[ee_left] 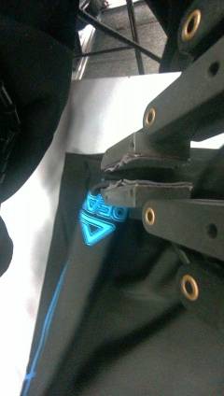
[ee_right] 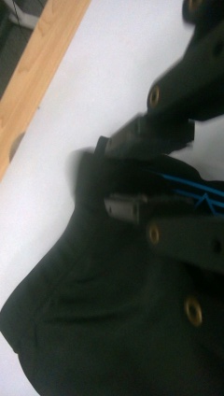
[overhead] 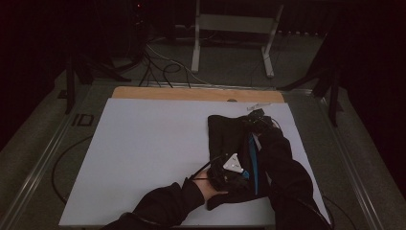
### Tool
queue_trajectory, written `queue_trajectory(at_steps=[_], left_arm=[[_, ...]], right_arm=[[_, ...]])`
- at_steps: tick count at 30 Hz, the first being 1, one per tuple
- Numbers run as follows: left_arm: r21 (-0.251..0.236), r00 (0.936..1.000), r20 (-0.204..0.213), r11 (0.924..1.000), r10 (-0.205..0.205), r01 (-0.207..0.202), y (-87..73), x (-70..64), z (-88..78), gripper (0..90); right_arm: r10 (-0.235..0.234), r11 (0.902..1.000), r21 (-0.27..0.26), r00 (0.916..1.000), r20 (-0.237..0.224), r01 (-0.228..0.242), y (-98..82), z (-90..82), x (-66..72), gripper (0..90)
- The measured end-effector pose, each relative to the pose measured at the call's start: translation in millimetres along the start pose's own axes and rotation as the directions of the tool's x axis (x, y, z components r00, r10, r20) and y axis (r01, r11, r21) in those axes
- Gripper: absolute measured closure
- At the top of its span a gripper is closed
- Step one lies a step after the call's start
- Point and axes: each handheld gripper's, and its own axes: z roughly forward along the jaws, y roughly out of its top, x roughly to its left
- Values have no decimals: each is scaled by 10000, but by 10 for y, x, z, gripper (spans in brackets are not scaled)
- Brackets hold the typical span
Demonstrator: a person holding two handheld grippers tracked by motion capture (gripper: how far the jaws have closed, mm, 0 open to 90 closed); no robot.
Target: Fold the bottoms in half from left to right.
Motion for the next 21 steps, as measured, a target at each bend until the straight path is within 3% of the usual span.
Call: queue_trajectory(at_steps=[6, 9, 10, 11, 12, 13, 14, 16, 17, 18, 20, 21], left_arm=[[-185, 9993, 329, 9997, 166, -160, 26, -45, -32, 713], [-422, 9984, 492, 9987, 294, -273, 39, -64, -82, 534], [-472, 9987, 412, 9985, 291, -271, 41, -73, -103, 534], [-526, 9991, 347, 9983, 249, -231, 44, -75, -131, 424], [-562, 9992, 324, 9982, 215, -197, 43, -74, -149, 385], [-607, 9996, 241, 9981, 139, -124, 42, -75, -170, 385], [-639, 9997, 207, 9979, 118, -104, 39, -64, -196, 301], [-677, 9998, 190, 9977, 43, -30, 36, -62, -212, 265], [-805, 9998, 42, 9966, -183, 186, 25, -34, -263, 265], [-668, 9999, -39, 9977, -147, 144, 5, -10, -296, 100], [-638, 9997, -225, 9980, -26, 12, -7, -8, -310, 13], [-716, 9995, -317, 9974, 80, -103, -25, -4, -326, 13]], right_arm=[[580, 9973, -450, 9983, -85, -583, -15, -198, -36, 418], [760, 9951, -608, 9964, -369, -781, -33, -276, -30, 344], [814, 9944, -634, 9954, -510, -846, -45, -308, -19, 305], [813, 9940, -665, 9929, -869, -872, -81, -389, 5, 213], [773, 9939, -707, 9920, -1000, -846, -96, -412, 16, 180], [773, 9939, -707, 9920, -1000, -846, -96, -412, 16, 180], [689, 9939, -764, 9896, -1266, -790, -135, -486, 48, 142], [689, 9939, -764, 9896, -1266, -790, -135, -486, 48, 142], [723, 9927, -859, 9876, -1392, -847, -150, -510, 60, 137], [577, 9941, -816, 9865, -1531, -708, -202, -608, 114, 124], [639, 9926, -915, 9844, -1642, -796, -242, -670, 143, 120], [639, 9926, -915, 9844, -1642, -796, -242, -670, 143, 120]])
